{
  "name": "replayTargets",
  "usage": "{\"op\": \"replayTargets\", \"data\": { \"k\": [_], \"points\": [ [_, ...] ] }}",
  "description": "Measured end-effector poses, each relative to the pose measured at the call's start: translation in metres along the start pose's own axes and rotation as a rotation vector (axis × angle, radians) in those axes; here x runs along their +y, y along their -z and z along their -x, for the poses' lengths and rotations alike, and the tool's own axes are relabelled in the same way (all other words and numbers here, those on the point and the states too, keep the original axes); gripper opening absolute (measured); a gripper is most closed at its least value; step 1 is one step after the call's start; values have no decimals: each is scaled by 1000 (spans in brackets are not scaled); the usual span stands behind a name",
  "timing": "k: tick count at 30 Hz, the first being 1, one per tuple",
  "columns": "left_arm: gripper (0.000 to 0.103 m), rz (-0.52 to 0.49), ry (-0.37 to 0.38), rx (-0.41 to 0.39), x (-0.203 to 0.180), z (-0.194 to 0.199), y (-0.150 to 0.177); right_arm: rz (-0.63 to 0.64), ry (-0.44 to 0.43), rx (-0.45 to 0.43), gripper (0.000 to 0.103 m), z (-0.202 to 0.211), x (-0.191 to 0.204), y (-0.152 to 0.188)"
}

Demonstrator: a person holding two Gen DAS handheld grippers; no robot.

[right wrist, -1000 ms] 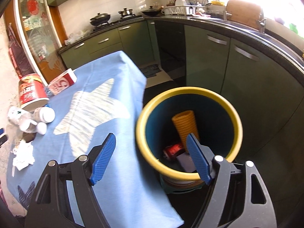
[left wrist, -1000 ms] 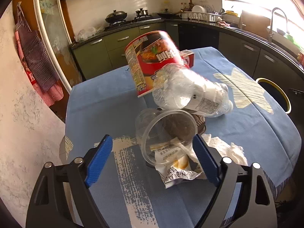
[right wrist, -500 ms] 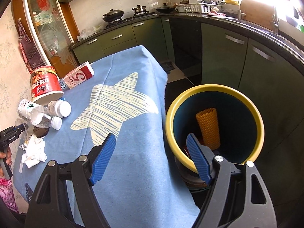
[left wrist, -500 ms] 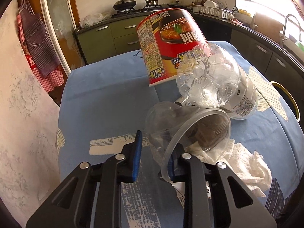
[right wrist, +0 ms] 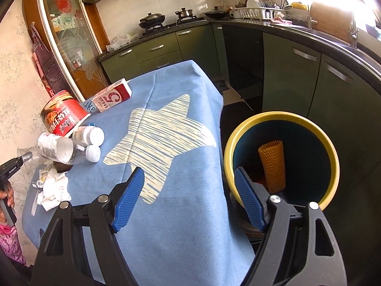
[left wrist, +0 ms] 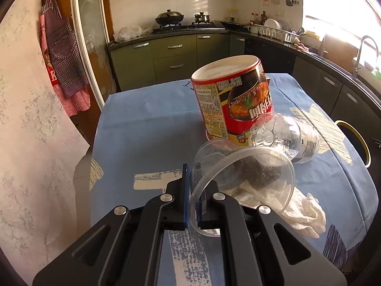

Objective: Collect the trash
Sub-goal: 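Grasp the clear plastic cup rim with the left gripper and lift, then move the plastic cup over the bin and open the left gripper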

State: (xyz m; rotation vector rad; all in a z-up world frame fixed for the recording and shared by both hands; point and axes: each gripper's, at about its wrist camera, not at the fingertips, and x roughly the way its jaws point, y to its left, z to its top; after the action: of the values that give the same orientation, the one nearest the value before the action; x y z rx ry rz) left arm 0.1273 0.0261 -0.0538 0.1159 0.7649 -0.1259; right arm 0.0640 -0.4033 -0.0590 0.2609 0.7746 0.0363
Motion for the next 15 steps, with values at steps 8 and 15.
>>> {"op": "replayTargets", "data": {
  "k": [8,15],
  "points": [
    [5,-11,17,-6,-1,21,11,-2,-25,2,75,0,3,2],
    [5,-23,20,-49,-8,44,10,-23,-21,-16,75,9,-2,4]
  ]
}}
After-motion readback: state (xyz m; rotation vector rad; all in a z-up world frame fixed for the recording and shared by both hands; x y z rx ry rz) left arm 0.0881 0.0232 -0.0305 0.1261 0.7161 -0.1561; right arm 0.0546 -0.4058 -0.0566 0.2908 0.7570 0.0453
